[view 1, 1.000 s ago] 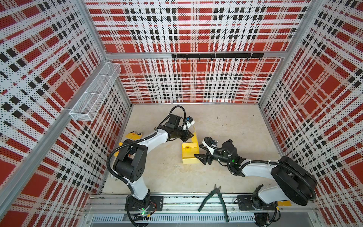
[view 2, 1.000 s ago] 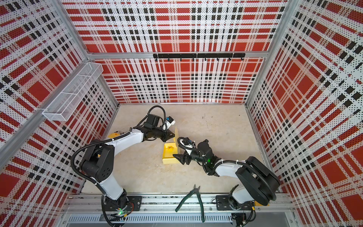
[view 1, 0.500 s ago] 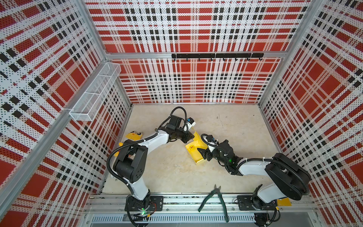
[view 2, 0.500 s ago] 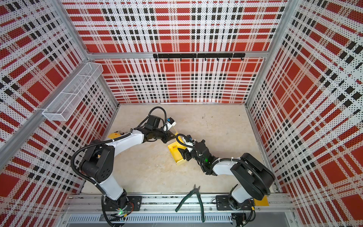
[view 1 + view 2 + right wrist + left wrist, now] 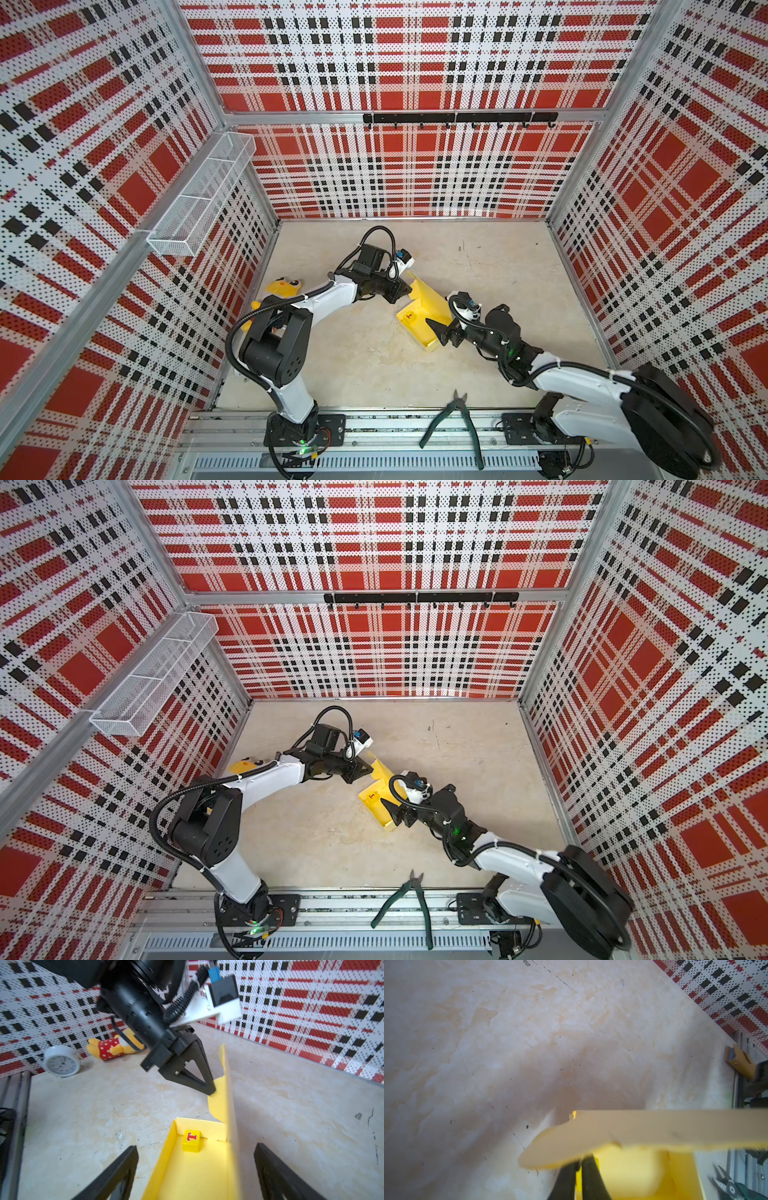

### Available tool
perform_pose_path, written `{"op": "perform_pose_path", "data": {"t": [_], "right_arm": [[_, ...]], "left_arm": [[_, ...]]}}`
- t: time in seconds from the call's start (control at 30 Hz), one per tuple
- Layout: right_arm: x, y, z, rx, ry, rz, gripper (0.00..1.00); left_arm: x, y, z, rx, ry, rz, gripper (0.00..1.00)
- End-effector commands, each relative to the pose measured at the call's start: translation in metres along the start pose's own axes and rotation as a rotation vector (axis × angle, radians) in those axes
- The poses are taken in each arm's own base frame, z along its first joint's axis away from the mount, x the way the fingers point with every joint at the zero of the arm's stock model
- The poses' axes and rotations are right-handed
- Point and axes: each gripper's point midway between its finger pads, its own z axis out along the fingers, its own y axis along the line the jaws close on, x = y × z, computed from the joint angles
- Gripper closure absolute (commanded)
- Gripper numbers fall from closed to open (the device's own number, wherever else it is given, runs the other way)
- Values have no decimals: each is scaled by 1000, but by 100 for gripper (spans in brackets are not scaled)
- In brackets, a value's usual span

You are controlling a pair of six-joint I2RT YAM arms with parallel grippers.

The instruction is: Fold the paper box

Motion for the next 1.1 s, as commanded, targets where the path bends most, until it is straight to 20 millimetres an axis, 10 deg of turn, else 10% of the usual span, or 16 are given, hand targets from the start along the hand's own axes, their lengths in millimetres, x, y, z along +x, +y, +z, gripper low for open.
{"op": "perform_pose_path", "data": {"t": [0.0,0.57,1.07], "right_arm": [[23,11,-21,-89,91,-14,5],[-23,-109,-109,578,-29,-7,9],[4,-183,-40,528,107,76,11]], "left_arm": [[-5,-5,-2,11,-2,10,89],[-12,13,-17,-50,-7,36,89],[-21,19,-28,-86,-4,77,88]]}}
